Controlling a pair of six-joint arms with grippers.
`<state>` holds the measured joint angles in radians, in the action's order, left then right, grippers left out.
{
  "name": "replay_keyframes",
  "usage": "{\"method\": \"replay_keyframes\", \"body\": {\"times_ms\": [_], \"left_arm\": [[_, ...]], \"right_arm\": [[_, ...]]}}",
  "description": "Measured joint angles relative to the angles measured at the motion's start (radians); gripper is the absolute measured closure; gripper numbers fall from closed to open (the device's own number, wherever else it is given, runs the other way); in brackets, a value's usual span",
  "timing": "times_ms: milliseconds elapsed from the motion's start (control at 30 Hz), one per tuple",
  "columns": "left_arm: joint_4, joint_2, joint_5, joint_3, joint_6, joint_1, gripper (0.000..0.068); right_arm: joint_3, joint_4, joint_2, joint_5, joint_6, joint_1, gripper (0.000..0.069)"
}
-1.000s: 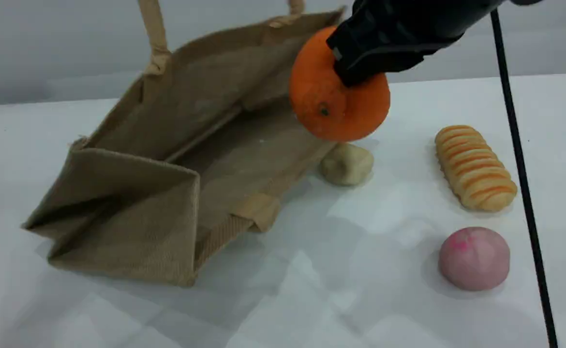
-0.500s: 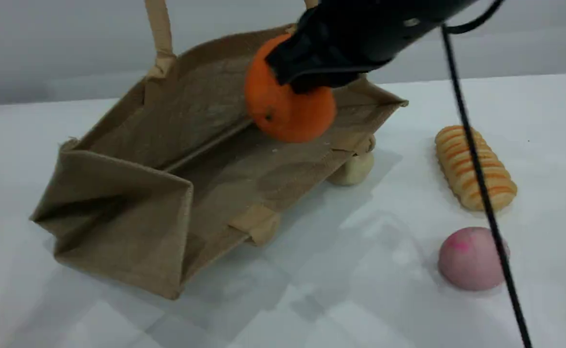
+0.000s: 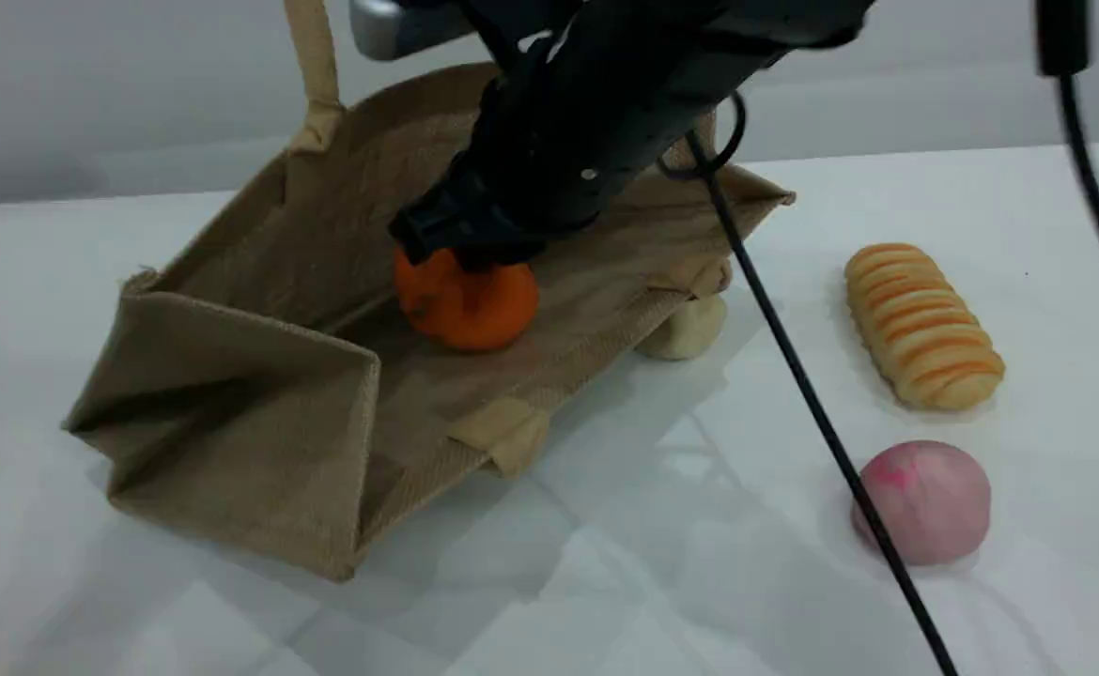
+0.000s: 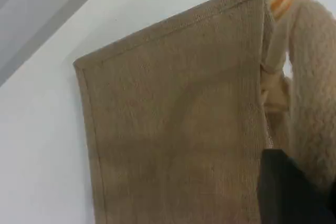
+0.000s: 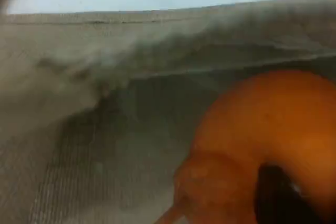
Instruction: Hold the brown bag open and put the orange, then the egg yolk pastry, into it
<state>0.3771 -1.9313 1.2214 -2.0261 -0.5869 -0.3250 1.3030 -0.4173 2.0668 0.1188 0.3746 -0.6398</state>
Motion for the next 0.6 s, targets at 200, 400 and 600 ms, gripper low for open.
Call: {"method": "replay_keyframes", "body": {"times_ms": [200,400,600], "left_arm": [[-0.001,0.0,0.001,0.0,0.001,0.0,0.0604],[-0.011,0.0,0.001,0.0,0.001,0.001,0.0604],[-0.053,0.0,0.0,-0.012,0.025,0.003,0.0604]], "right_arm": [[0.002,-0.008,-0.005,0.011,-0.005,0.0,0.033],[0.002,-0.004,-0.022,0.077,-0.007,0.002,0.0078],[0.002,0.024,-0.087,0.127,-0.007,0.012,0.0107]]}}
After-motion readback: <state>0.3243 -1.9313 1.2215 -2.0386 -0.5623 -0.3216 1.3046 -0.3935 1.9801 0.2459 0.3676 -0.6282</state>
